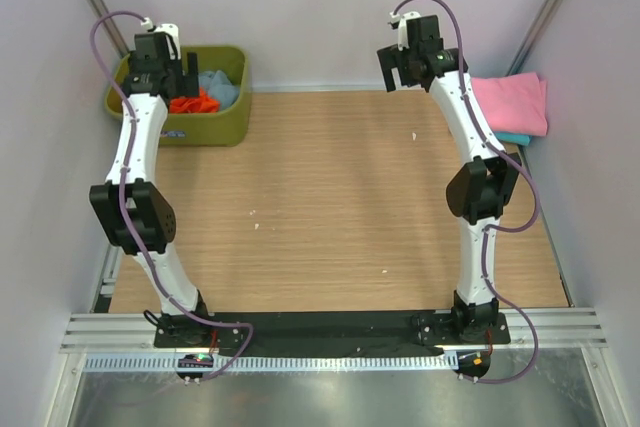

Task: Fold and stack the t-shirts
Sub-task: Grab the tshirt from the pile

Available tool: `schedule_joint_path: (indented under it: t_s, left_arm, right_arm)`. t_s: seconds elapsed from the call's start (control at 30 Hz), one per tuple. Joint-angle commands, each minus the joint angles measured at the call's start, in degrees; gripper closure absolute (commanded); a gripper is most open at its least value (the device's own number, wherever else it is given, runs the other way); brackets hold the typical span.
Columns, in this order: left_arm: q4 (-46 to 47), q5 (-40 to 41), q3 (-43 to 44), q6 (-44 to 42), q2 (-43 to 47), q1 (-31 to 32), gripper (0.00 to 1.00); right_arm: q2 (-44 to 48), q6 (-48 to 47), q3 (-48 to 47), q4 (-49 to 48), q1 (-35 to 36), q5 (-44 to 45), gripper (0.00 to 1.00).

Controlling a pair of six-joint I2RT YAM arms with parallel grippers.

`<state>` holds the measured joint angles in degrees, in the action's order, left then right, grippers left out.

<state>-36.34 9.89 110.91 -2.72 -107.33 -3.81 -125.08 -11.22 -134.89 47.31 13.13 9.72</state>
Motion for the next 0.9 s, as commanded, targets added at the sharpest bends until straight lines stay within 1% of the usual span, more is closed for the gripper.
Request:
schedule_joint_path:
  t_s: [0.0,0.1,0.13,0.17,0.2,0.23,0.27,0.33,0.43,0.57,0.6,0.7,0.77,0.83,0.87]
  left_arm:
    - [6.0,6.5,0.7,-4.7,-1.8,-0.5,0.03]
    - [3.9,7.0,5.3,-5.7,-6.4,-0.6,0.0]
    - [2.4,6.9,7.6,-5.9,-10.4,-0.6,0.01]
    - [-0.5,6.8,12.3,-6.0,-12.4,-0.6,0.01]
    - [-1.8,6.8,14.7,-6.0,-14.1,-0.6,0.0]
    - [-2.7,6.9,16.8,-6.0,-17.7,-0.7,0.01]
    - [-3.5,7.1,19.9,-6.2,-19.0,-0.6,0.0]
    - [-3.0,8.3,22.8,-6.0,-22.6,-0.8,0.0]
    - [-1.9,8.1,25.6,-4.7,-26.2,-1.3,0.02]
    - [-0.7,9.1,26.5,-4.1,-27.9,-1.4,0.05]
    - [-0.6,9.1,26.5,-4.1,-28.1,-1.5,0.1]
    - [-0.1,9.3,26.5,-4.6,-28.2,-1.4,0.15]
    - [0.1,9.6,26.5,-4.5,-28.3,-1.5,0.16]
    - [0.6,9.8,26.2,-4.5,-28.5,-1.5,0.19]
    - [0.8,9.9,26.0,-5.0,-28.5,-1.5,0.23]
  right_arm:
    - [-0.3,1.5,-2.8,-1.2,0.5,-2.9,0.0]
    - [0.6,1.1,-0.7,-0.7,0.8,-3.7,0.0]
    - [0.8,1.0,-0.3,-0.6,0.8,-3.7,0.0]
    - [0.9,0.9,0.1,-0.4,0.8,-3.7,0.0]
    - [1.5,0.7,0.9,-0.2,0.9,-3.7,0.0]
    - [1.8,0.5,1.5,-0.2,0.9,-3.9,0.0]
    - [2.1,0.4,1.9,-0.3,0.8,-3.9,0.0]
    - [2.6,0.2,2.7,-0.1,0.9,-4.2,0.0]
    - [3.1,0.1,3.7,0.1,0.9,-4.4,0.0]
    - [3.6,-0.4,4.8,0.1,0.8,-4.2,0.0]
    - [3.7,-0.4,5.2,0.2,0.9,-4.0,0.0]
    - [3.6,-0.4,5.6,0.1,0.9,-3.9,0.0]
    - [3.3,-0.2,5.6,-0.1,1.0,-4.0,0.0]
    - [2.9,-0.2,5.3,-0.2,1.2,-4.0,0.0]
    - [2.6,-0.2,5.2,-0.1,1.3,-3.8,0.0]
